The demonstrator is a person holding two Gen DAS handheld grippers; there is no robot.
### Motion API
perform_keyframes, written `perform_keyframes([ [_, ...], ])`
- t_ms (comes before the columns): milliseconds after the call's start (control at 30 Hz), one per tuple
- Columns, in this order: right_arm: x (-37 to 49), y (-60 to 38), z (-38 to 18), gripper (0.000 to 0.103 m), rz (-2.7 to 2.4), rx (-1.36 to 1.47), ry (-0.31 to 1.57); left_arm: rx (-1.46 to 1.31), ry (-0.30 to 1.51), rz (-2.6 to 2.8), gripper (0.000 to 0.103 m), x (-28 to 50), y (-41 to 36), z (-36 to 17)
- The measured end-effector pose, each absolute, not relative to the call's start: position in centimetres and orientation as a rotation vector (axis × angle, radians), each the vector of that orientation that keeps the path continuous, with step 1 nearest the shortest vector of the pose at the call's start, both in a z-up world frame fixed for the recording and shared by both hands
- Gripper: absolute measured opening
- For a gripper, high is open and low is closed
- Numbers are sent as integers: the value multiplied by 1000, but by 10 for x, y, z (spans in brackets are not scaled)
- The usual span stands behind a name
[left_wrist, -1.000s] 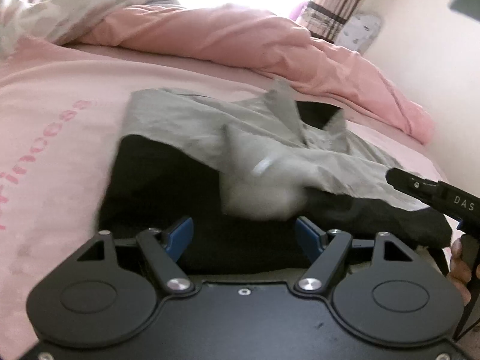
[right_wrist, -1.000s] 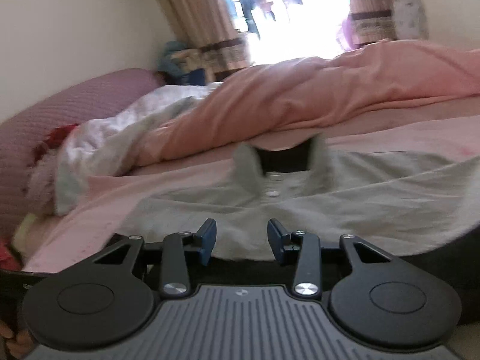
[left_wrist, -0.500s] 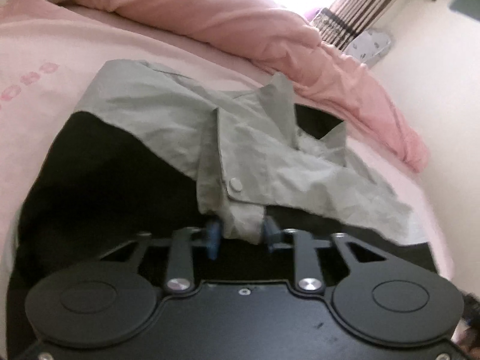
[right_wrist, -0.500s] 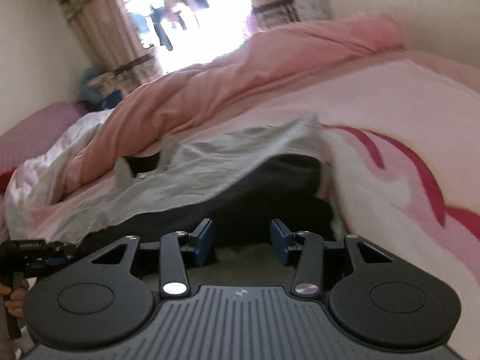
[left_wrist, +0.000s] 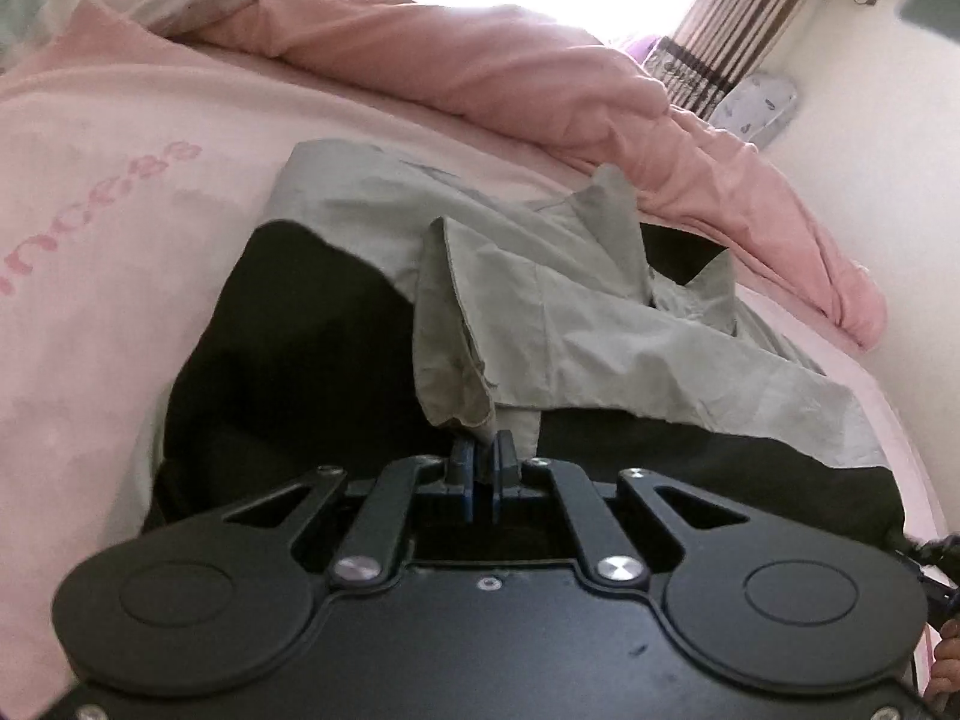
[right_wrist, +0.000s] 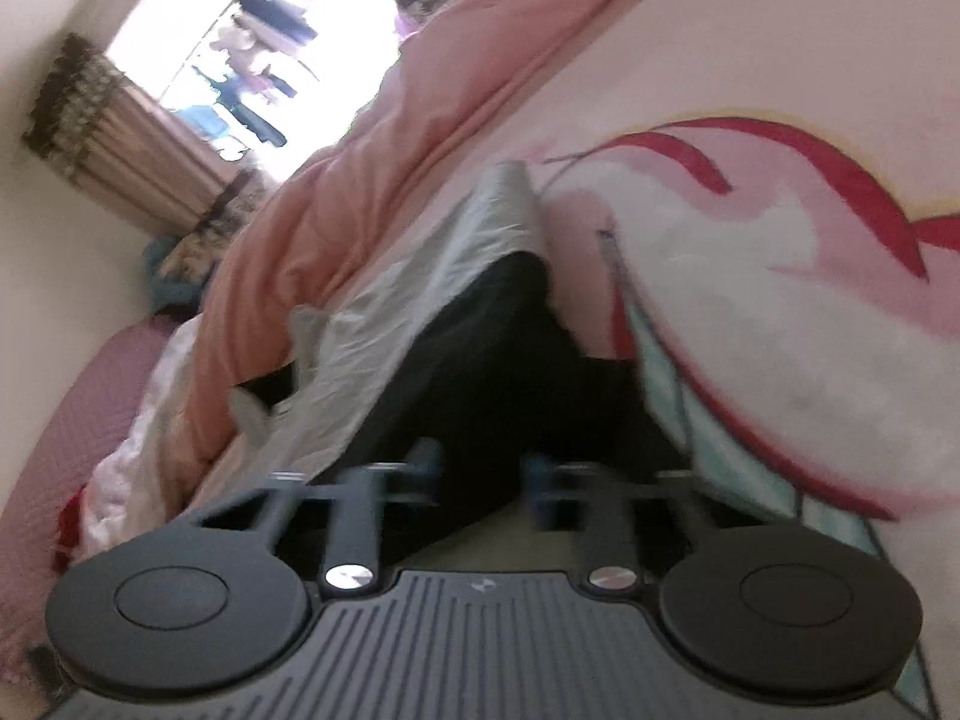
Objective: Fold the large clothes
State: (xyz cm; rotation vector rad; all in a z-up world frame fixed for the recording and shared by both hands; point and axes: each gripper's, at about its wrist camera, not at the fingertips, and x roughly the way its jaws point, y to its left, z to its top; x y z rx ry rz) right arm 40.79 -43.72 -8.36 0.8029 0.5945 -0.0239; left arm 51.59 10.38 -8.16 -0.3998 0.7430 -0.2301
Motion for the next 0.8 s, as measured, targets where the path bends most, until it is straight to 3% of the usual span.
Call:
perform_keyframes([
  [200,397,-440,-78,0,-74,721,624,-349,696,-225,3,506,104,-65],
  [300,396,-434,-63,9,-84,674,626,-252,768,-230,8,507,97,-75],
  [367,392,-430,-47,14,-76,610,590,-191,761,-215,22,504,97,-67],
  [400,391,-425,-36,15,-64,575,559,-187,747,-186,24,501,100,-57],
  [467,397,-415,-19,22,-44,510,514,-204,681,-151,44,495,106,-37],
  [533,407,-407,-10,23,-39,458,497,-249,619,-193,50,492,108,-18],
  [800,445,-389,-47,23,-118,365,592,-160,700,-299,50,518,61,-44],
])
